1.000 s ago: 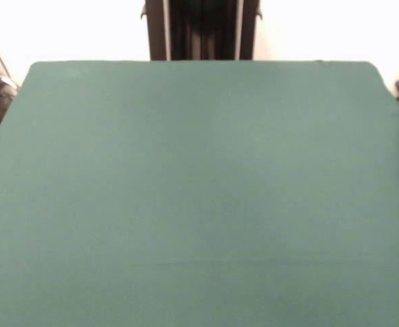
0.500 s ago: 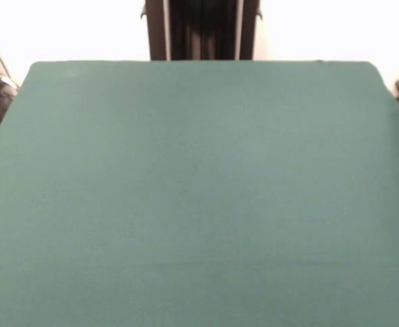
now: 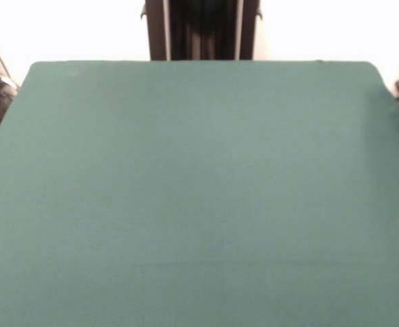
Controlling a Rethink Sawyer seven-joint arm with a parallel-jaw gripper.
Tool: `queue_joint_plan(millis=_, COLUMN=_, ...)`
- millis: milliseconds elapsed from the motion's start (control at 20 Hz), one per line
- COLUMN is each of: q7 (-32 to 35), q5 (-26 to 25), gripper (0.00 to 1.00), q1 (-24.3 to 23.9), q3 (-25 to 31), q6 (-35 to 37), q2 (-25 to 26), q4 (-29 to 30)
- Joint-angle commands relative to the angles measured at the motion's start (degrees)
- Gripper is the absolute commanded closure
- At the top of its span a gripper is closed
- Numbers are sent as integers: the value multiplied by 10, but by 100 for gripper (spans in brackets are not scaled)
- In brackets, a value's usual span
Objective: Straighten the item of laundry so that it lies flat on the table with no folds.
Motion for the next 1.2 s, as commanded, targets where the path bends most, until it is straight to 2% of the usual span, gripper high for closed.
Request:
queue_joint_plan(millis=50, q7=-40, q5=-6, gripper=100, q1=-22, q3=24, q6=-94, q2=22, q4=148)
queue_joint_plan(millis=650, q7=-65, q5=-42, gripper=100, q1=-32, q3=30, q6=-117, q2=46, q4=155)
queue_joint_plan(millis=800, q7=-70, q5=-21, gripper=100, q1=-50, q3=36, q6=-133, q2=32, q4=193)
queue_joint_plan(millis=1000, q7=-148, q5=-25, gripper=100, q1=-86, q3=45, q6=-162, q2=4, q4=240)
queue_joint_plan(millis=1200, q7=-186, q5=-28, gripper=100, q1=-109, q3=53, q6=-172, q2=-20, q4=271)
